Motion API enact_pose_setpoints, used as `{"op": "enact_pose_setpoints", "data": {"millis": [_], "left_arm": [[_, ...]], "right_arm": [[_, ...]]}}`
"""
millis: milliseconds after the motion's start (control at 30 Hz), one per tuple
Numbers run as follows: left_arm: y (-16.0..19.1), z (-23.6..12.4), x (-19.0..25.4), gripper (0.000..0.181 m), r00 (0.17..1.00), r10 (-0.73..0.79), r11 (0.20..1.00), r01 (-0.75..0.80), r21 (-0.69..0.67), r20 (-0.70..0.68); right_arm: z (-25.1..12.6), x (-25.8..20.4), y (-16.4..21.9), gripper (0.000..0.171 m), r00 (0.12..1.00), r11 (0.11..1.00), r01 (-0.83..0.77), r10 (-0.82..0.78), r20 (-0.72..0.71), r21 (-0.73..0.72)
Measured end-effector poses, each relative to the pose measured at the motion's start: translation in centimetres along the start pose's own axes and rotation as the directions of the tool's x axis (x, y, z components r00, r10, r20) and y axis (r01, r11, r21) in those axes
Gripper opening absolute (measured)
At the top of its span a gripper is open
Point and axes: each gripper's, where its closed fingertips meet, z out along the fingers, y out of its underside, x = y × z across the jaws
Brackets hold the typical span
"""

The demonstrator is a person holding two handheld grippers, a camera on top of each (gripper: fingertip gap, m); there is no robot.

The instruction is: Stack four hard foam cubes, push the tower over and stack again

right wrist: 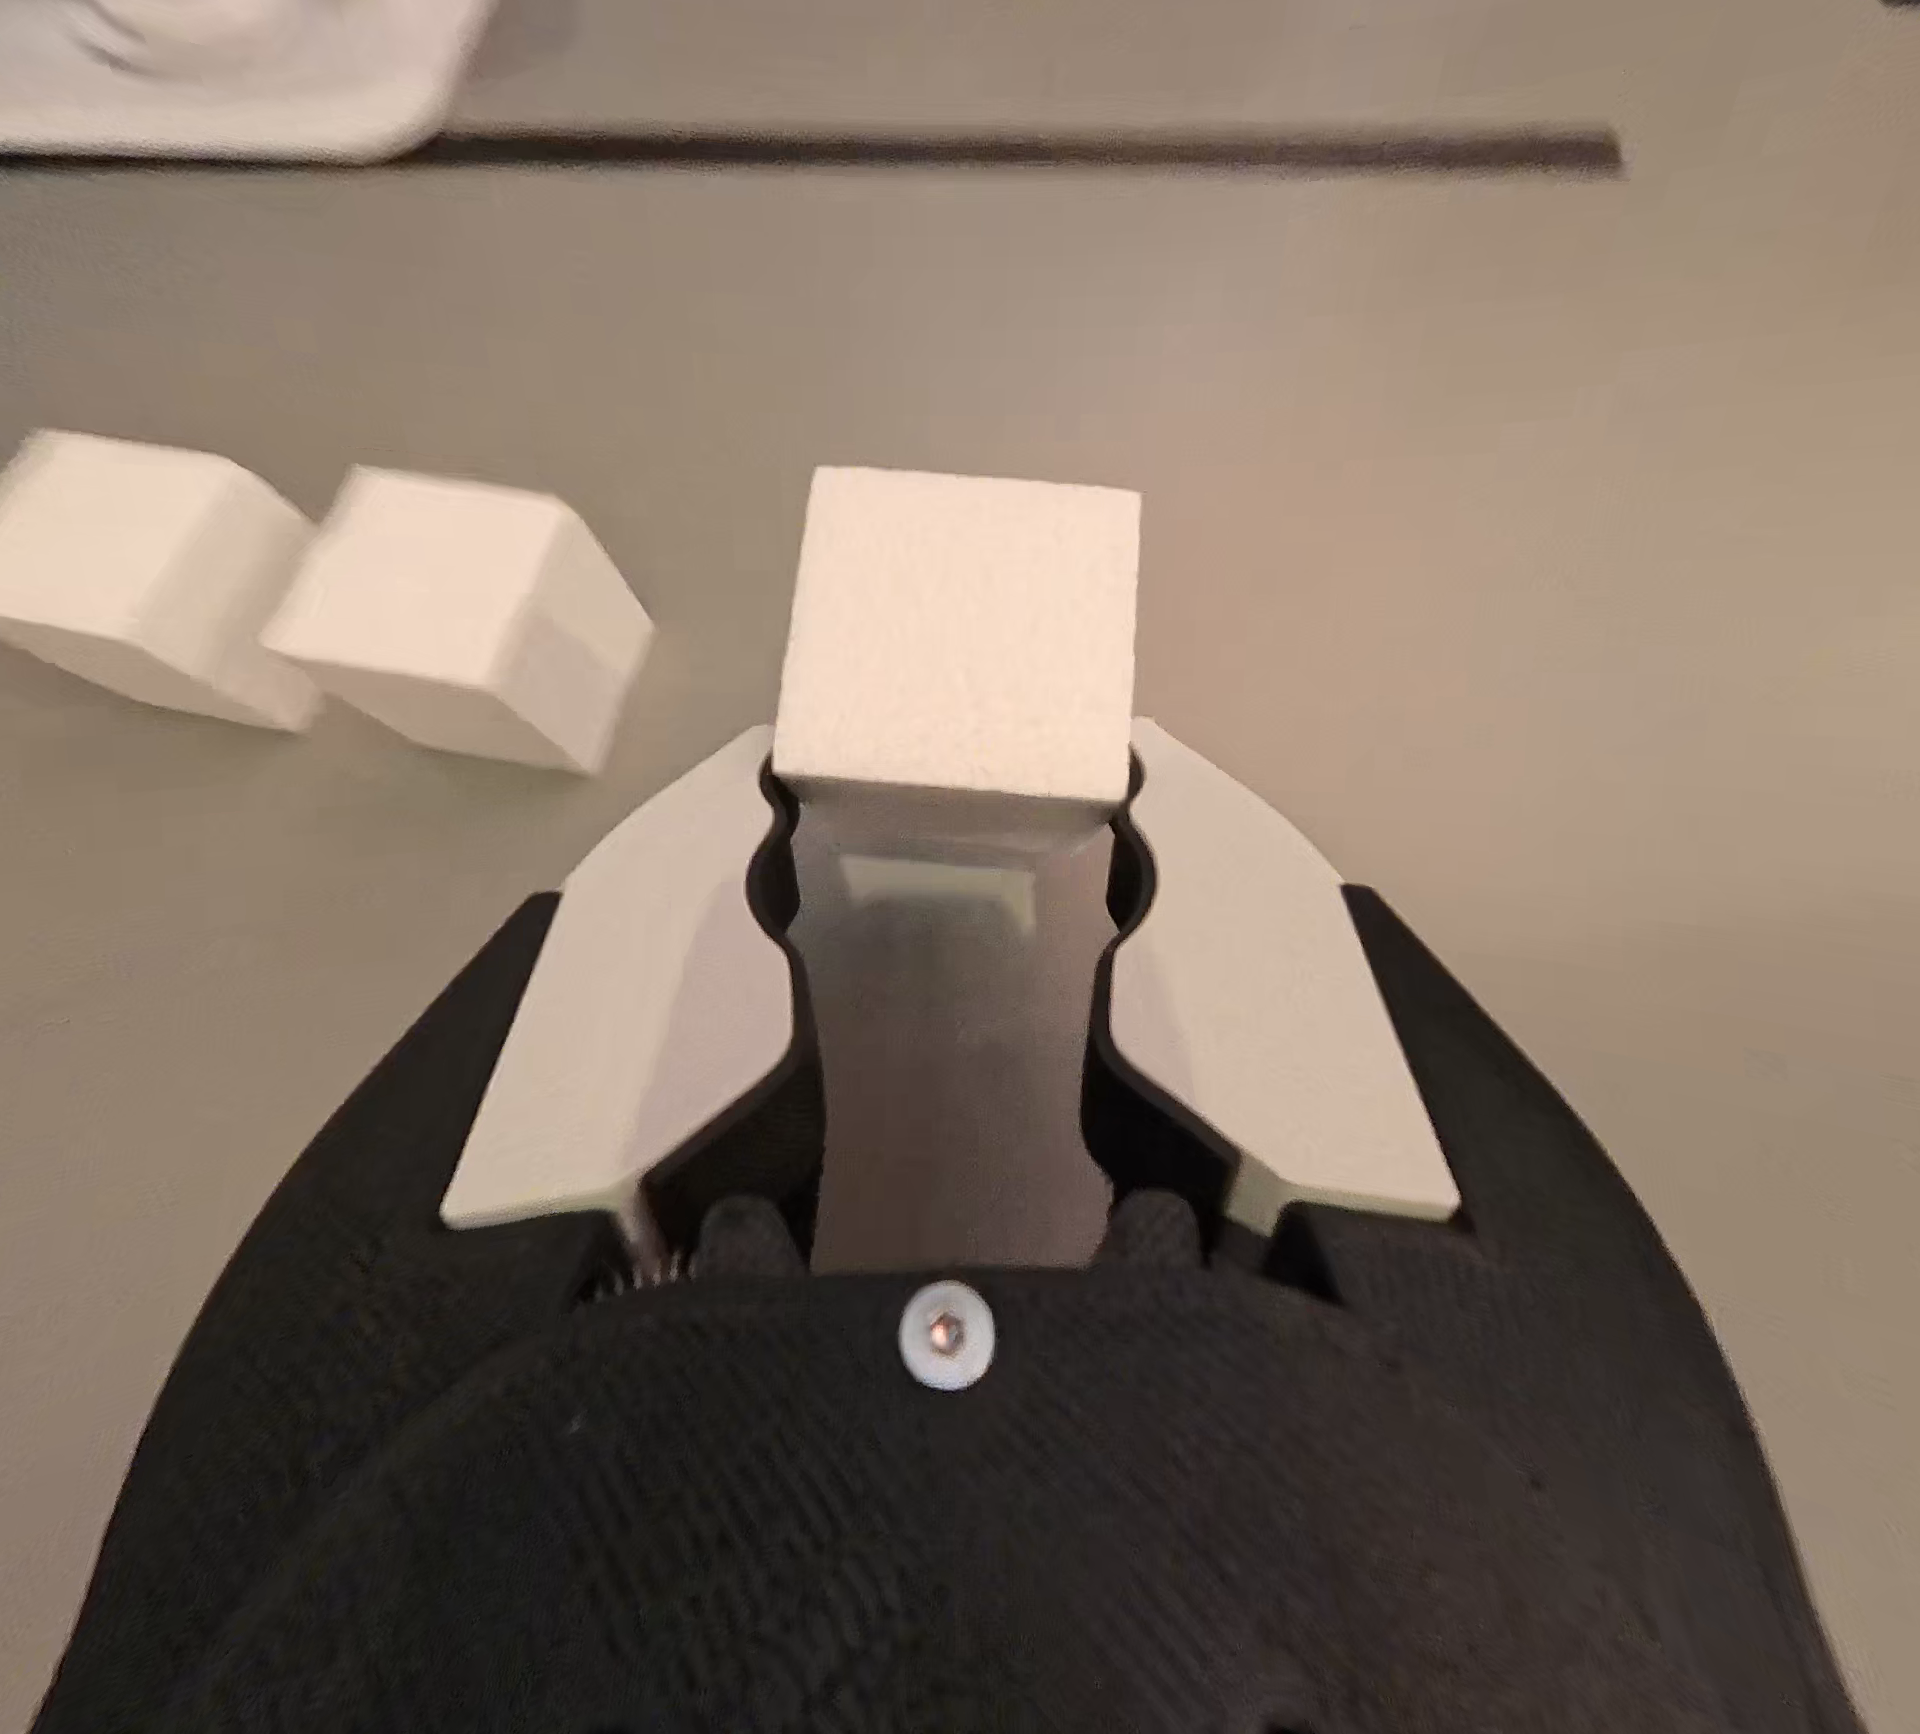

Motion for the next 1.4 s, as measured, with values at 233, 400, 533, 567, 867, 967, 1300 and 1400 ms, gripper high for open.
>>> {"op": "enact_pose_setpoints", "data": {"millis": [233,400,533,567,867,967,1300,1400], "left_arm": [[-3.6,-5.8,-2.3,0.072,0.988,-0.055,0.998,0.051,0.031,0.145],[-6.8,-9.4,-1.1,0.072,0.984,-0.041,0.995,0.025,0.095,0.174],[-8.0,-10.8,-0.4,0.072,0.971,0.036,0.995,-0.057,0.085,0.235],[-8.1,-10.9,-0.3,0.072,0.968,0.051,0.994,-0.072,0.078,0.245],[-7.4,-8.6,0.7,0.072,0.974,0.088,0.996,-0.093,0.011,0.210],[-7.1,-8.3,1.0,0.072,0.972,0.109,0.994,-0.109,-0.011,0.209],[-7.1,-8.0,1.6,0.072,0.971,0.132,0.991,-0.131,-0.017,0.200],[-7.1,-7.9,1.7,0.072,0.972,0.132,0.991,-0.131,-0.014,0.192]], "right_arm": [[-2.1,-12.6,-8.3,0.059,0.629,0.934,0.266,-0.357,0.691,0.240],[-0.9,-17.7,-8.4,0.059,0.327,0.837,0.475,-0.455,0.829,0.272],[1.2,-19.2,-6.5,0.059,0.235,0.760,0.589,-0.487,0.841,0.275],[1.5,-19.6,-6.2,0.059,0.216,0.744,0.597,-0.509,0.833,0.300],[3.8,-19.7,-3.7,0.059,0.211,0.664,0.709,-0.521,0.827,0.238],[4.1,-19.3,-3.3,0.059,0.217,0.661,0.718,-0.508,0.834,0.216],[4.9,-19.0,-2.3,0.059,0.203,0.659,0.720,-0.501,0.842,0.219],[4.9,-18.9,-2.3,0.059,0.198,0.666,0.711,-0.496,0.846,0.224]]}}
